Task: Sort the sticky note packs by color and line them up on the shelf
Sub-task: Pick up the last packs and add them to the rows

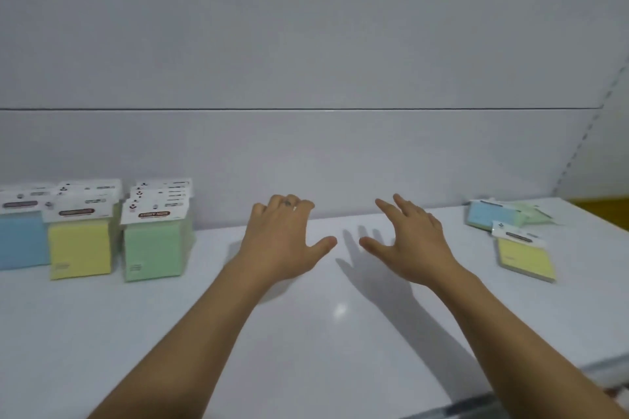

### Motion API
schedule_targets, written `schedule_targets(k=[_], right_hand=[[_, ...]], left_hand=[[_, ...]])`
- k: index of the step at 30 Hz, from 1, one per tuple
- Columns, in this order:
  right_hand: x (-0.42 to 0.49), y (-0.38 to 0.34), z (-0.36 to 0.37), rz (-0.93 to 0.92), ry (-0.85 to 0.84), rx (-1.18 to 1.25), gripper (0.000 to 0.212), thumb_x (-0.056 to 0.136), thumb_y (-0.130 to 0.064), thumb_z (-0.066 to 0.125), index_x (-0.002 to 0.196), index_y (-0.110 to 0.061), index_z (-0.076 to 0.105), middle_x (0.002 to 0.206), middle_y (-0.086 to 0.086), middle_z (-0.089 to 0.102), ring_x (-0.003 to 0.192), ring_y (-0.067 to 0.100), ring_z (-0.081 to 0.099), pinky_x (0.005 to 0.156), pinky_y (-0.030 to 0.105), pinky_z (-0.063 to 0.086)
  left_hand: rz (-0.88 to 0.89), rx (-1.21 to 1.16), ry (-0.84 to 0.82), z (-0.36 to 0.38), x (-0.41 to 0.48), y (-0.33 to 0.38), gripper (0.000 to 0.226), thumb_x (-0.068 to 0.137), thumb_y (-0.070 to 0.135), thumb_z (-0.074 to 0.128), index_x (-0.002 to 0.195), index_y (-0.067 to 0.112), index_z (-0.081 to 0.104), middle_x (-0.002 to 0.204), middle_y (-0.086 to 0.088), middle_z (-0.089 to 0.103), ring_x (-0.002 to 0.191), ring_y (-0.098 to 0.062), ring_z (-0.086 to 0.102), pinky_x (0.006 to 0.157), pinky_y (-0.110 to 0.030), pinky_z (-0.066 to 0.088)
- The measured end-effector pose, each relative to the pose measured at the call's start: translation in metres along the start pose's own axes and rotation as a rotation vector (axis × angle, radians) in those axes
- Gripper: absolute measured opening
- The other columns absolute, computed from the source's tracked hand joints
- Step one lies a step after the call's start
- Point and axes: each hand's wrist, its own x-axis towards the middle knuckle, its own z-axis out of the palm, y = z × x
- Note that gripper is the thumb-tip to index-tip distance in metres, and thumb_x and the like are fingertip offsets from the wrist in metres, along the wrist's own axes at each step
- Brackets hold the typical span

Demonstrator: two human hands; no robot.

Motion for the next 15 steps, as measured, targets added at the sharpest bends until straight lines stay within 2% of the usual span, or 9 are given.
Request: schedule_targets(k=[7,10,15], right_hand=[[-0.019,0.122,-0.026,0.242,0.048,-0.028,0.069,0.085,-0.060,0.050,0.145,-0.030,0.032,0.155,0.007,0.027,0.141,0.026,0.024,0.112,0.042,0.020],[-0.027,0.177,-0.034,0.351,0.068,-0.055,0.063,0.086,-0.058,0.049,0.141,-0.029,0.038,0.148,0.004,0.037,0.132,0.027,0.035,0.104,0.041,0.028],[-0.038,0.250,-0.040,0.491,0.028,-0.081,0.065,0.086,-0.063,0.046,0.139,-0.027,0.040,0.131,0.005,0.053,0.119,0.029,0.046,0.093,0.040,0.035]], left_hand=[[0.118,-0.063,-0.116,0.043,0.047,0.117,0.064,0.087,0.061,0.043,0.139,0.025,0.037,0.143,0.002,0.042,0.133,-0.020,0.031,0.105,-0.040,0.025],[0.163,-0.081,-0.152,0.062,0.062,0.164,0.061,0.088,0.058,0.044,0.140,0.027,0.036,0.144,0.002,0.041,0.134,-0.019,0.030,0.105,-0.039,0.025],[0.180,-0.099,-0.233,0.095,0.086,0.239,0.058,0.090,0.053,0.045,0.140,0.025,0.036,0.140,-0.002,0.044,0.129,-0.022,0.036,0.103,-0.040,0.029]])
